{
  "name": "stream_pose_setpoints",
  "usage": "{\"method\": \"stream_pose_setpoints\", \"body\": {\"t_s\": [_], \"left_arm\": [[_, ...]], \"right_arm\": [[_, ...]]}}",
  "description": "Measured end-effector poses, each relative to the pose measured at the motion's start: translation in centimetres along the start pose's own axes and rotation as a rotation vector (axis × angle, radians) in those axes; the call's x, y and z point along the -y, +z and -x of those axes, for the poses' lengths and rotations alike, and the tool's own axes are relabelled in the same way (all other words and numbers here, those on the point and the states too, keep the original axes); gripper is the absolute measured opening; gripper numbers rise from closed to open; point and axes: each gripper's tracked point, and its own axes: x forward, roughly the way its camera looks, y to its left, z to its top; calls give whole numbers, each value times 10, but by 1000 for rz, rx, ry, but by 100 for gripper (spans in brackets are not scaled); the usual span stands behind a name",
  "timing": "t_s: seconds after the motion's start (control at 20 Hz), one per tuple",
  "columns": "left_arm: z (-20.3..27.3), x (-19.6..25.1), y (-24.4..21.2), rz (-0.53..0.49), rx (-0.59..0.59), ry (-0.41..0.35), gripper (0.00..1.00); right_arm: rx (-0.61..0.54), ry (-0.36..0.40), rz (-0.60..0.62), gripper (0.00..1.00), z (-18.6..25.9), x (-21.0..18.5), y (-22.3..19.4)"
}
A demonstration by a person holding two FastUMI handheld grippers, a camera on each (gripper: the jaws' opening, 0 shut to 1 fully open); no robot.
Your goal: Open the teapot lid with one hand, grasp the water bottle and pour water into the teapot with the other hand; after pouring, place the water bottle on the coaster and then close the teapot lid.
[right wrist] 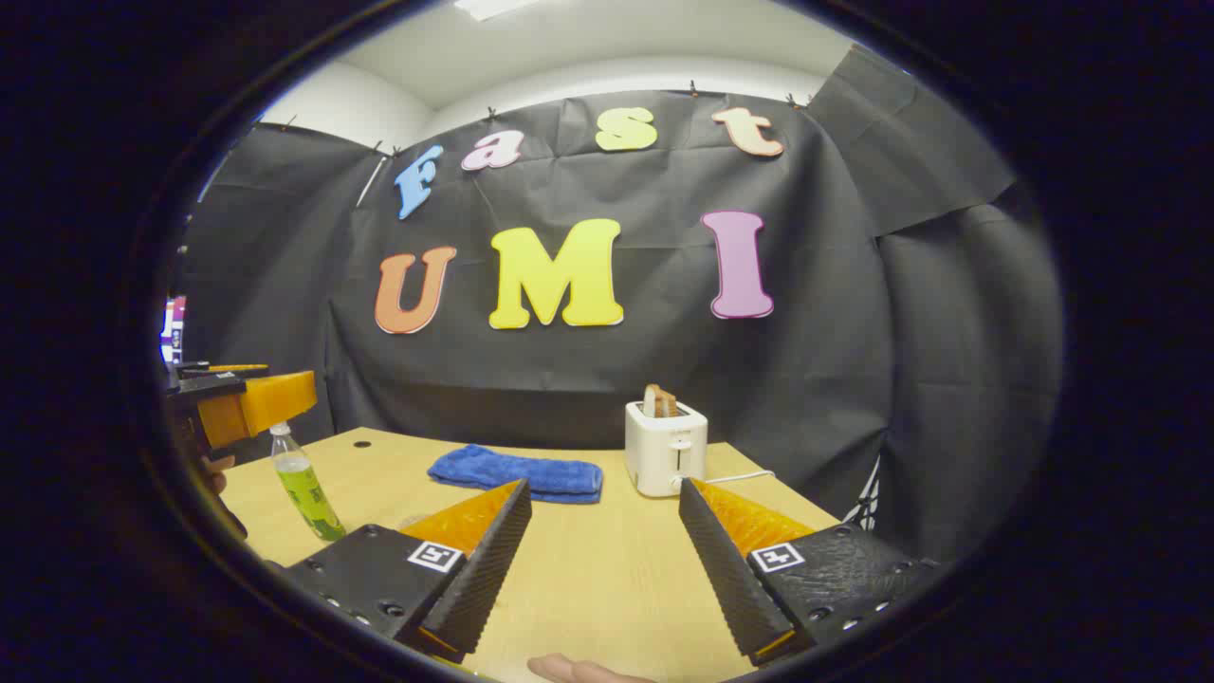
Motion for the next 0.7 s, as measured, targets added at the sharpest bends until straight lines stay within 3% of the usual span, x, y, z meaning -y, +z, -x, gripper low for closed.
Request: {"method": "stream_pose_setpoints", "body": {"t_s": [0.45,0.7], "left_arm": [[27,-88,-47,31,-58,34,99],[45,-95,-65,-11,-75,16,99]], "right_arm": [[-17,5,11,95,32,-68,-23],[-20,20,10,95,38,-84,-38]]}}
